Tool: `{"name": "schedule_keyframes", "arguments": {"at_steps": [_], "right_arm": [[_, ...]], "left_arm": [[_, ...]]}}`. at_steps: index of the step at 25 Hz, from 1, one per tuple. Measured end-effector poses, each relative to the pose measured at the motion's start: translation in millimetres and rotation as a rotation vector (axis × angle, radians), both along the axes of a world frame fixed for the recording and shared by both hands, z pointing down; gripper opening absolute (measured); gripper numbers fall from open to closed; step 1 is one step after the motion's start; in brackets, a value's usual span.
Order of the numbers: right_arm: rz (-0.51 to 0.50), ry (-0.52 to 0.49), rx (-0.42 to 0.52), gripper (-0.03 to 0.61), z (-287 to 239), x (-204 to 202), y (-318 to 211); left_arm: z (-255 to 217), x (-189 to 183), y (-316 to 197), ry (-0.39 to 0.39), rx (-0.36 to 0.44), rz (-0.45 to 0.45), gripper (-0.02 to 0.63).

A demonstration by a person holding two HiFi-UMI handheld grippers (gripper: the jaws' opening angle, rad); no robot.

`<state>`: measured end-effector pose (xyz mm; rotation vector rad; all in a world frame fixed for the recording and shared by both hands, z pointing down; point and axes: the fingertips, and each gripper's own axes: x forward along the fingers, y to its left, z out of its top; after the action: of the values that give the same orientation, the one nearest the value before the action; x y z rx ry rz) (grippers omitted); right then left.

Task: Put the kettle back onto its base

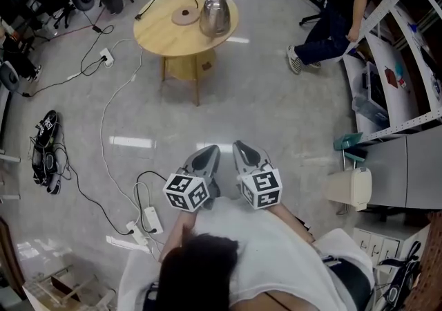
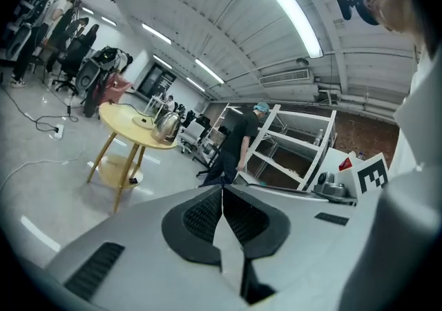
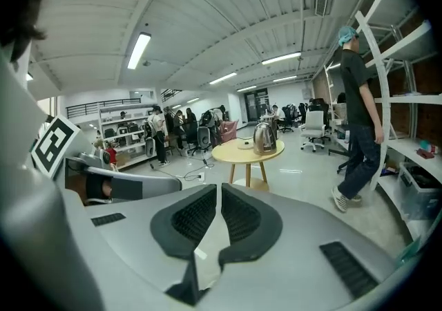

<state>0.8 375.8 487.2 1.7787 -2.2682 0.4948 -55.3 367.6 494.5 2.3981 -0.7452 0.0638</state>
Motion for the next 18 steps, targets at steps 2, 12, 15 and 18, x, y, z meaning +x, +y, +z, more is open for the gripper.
{"name": "schedule_keyframes", "arguments": {"at_steps": [2,12,15,18], "right_arm": [[-0.009,-0.007,-0.008,0.029,2,-2,-18],[-0.019,-0.023,-0.083,0.029,13,-24,-97],[-0.001,-0.028,-0.092,0.029,15,-28,-117],[0.000,-0.026,-0.105,0.029,17,-34,-133]], "left_arm": [[3,0,-17,-0.005,-0.006,0.008,0.027],[4,-8,-94,-0.043,-0.014,0.103,0.026],[0,-12,-115,-0.053,0.004,0.119,0.026],[-2,-18,-135,-0.053,0.014,0.131,0.026]]}}
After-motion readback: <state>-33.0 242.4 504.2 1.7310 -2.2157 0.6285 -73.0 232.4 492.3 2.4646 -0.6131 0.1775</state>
